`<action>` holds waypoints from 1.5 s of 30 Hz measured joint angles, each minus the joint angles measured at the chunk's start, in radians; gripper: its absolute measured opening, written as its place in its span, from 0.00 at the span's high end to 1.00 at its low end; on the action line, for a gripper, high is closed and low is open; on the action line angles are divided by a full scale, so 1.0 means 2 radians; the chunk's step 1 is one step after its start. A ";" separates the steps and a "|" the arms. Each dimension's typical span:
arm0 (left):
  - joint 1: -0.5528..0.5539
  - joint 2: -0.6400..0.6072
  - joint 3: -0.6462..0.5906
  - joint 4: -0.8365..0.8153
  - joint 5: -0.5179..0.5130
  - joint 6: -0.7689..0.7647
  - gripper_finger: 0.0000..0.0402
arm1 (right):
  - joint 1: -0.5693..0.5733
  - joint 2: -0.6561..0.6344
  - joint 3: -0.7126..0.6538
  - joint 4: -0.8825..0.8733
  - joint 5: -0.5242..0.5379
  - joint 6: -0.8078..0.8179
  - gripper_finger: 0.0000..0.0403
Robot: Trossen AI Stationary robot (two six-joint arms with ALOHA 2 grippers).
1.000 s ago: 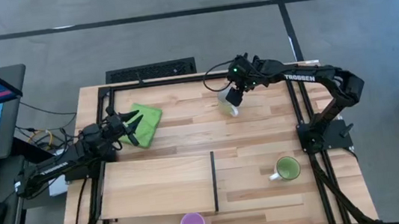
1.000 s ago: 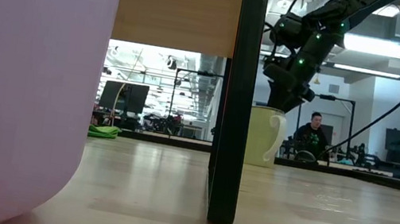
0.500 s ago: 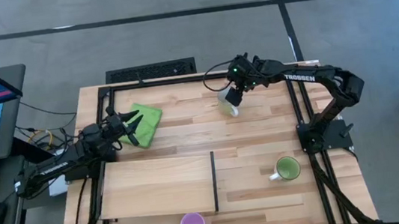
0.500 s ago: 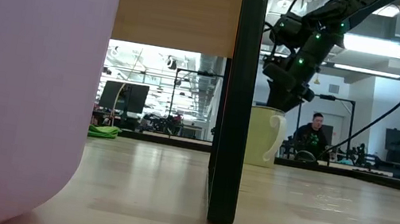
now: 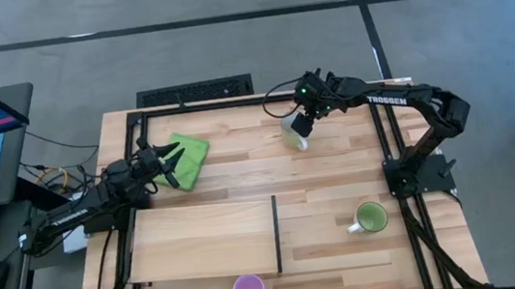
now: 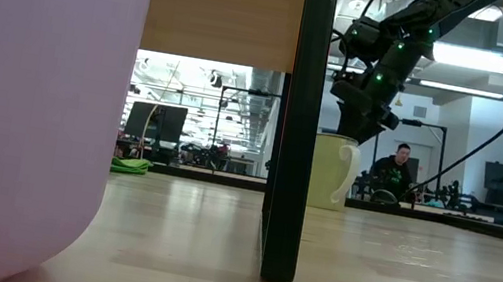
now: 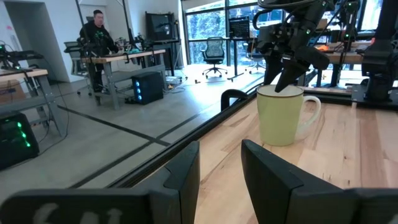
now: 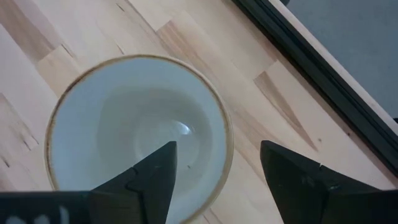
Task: Stack small to large cups/mugs on shelf
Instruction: Put the light green mug on the shelf
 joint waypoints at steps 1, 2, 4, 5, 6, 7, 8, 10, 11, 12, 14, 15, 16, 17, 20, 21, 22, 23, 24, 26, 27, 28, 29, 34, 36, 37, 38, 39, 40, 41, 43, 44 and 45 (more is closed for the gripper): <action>0.000 0.000 0.000 0.000 0.000 0.000 0.73 | 0.000 0.000 0.000 0.000 0.000 0.000 0.37; 0.000 0.000 0.000 0.000 0.000 0.000 0.73 | 0.000 0.000 0.000 0.000 0.000 0.000 0.37; 0.000 0.000 0.000 0.000 0.000 0.000 0.73 | 0.000 0.000 0.000 0.000 0.000 0.000 0.37; 0.000 0.000 0.000 0.000 0.000 0.000 0.73 | -0.001 0.000 0.000 0.000 0.000 0.000 0.37; 0.000 0.000 0.000 0.000 0.000 0.000 0.73 | -0.002 0.000 0.000 0.000 0.000 0.000 0.37; 0.000 0.000 0.000 0.000 0.000 0.000 0.73 | -0.003 0.000 0.000 0.000 0.000 0.000 0.37; 0.000 0.000 0.000 0.000 0.000 0.000 0.73 | -0.005 0.000 0.000 -0.001 0.000 -0.001 0.37; 0.000 0.000 0.000 0.000 0.000 0.000 0.73 | -0.006 0.000 0.000 -0.001 0.000 -0.002 0.37; 0.000 0.000 0.000 0.000 0.000 0.000 0.73 | -0.006 0.000 0.000 0.000 0.000 -0.006 0.37; 0.000 0.000 0.000 0.000 0.000 0.000 0.73 | -0.005 0.000 0.000 0.000 0.000 -0.011 0.37; 0.000 0.000 0.000 0.000 0.000 0.000 0.73 | -0.005 0.000 0.000 0.000 0.000 -0.013 0.37; 0.000 0.000 0.000 0.000 0.000 0.000 0.73 | -0.005 0.000 0.000 0.000 0.000 -0.013 0.37; 0.000 0.000 0.000 0.000 0.000 0.000 0.73 | -0.005 0.000 0.000 0.000 0.000 -0.013 0.38; 0.000 0.000 0.000 0.000 0.000 0.000 0.73 | -0.005 0.000 0.000 0.000 0.000 -0.013 0.39; 0.000 0.000 0.000 0.000 0.000 0.000 0.73 | -0.005 0.000 0.000 0.000 0.000 -0.013 0.46; 0.000 0.000 0.000 0.000 0.000 0.000 0.73 | -0.005 0.000 0.000 0.000 0.000 -0.013 0.48; 0.000 0.000 0.000 0.000 0.000 0.000 0.73 | -0.005 0.000 0.000 0.000 0.000 -0.013 0.51; 0.000 0.000 0.000 0.000 0.000 0.000 0.73 | -0.005 0.000 0.000 0.000 0.000 -0.013 0.54; 0.000 0.000 0.000 0.000 0.000 0.000 0.73 | -0.005 0.000 0.000 0.000 0.000 -0.013 0.57; 0.000 0.000 0.000 0.000 0.000 0.000 0.73 | -0.005 0.000 0.000 0.000 0.000 -0.013 0.62; 0.000 0.000 0.000 0.000 0.000 0.000 0.73 | -0.005 0.000 0.000 0.000 0.000 -0.013 0.64; 0.000 0.000 0.000 0.000 0.000 0.000 0.73 | -0.005 0.000 0.000 0.000 0.000 -0.013 0.67; 0.000 0.000 0.000 0.000 0.000 0.000 0.73 | -0.005 0.000 0.000 0.000 0.000 -0.013 0.69; 0.000 0.000 0.000 0.000 0.000 0.000 0.73 | -0.005 0.000 0.000 0.001 0.000 -0.013 0.75; 0.000 0.000 0.000 0.000 0.000 0.000 0.73 | -0.005 0.000 0.000 0.001 0.000 -0.013 0.77; 0.000 0.000 0.000 0.000 0.000 0.000 0.73 | -0.005 0.000 0.000 0.002 0.000 -0.013 0.78; 0.000 0.000 0.000 0.000 0.000 0.000 0.73 | -0.005 0.000 0.000 0.002 0.000 -0.013 0.79; 0.000 0.000 0.000 0.000 0.000 0.000 0.73 | -0.005 0.000 0.000 0.003 0.000 -0.013 0.80; 0.000 0.000 0.000 0.000 0.000 0.000 0.73 | -0.005 0.000 0.000 0.003 0.000 -0.013 0.81; 0.000 0.000 0.000 0.000 0.000 0.000 0.73 | -0.005 0.000 0.000 0.004 0.000 -0.013 0.82; 0.000 0.000 0.000 0.000 0.000 0.000 0.73 | -0.005 0.000 0.000 0.004 0.000 -0.013 0.85; 0.000 0.000 0.000 0.000 0.000 0.000 0.73 | -0.005 0.000 0.000 0.005 0.000 -0.013 0.86; 0.000 0.000 0.000 0.000 0.000 0.000 0.73 | -0.005 0.000 0.000 0.005 0.000 -0.013 0.87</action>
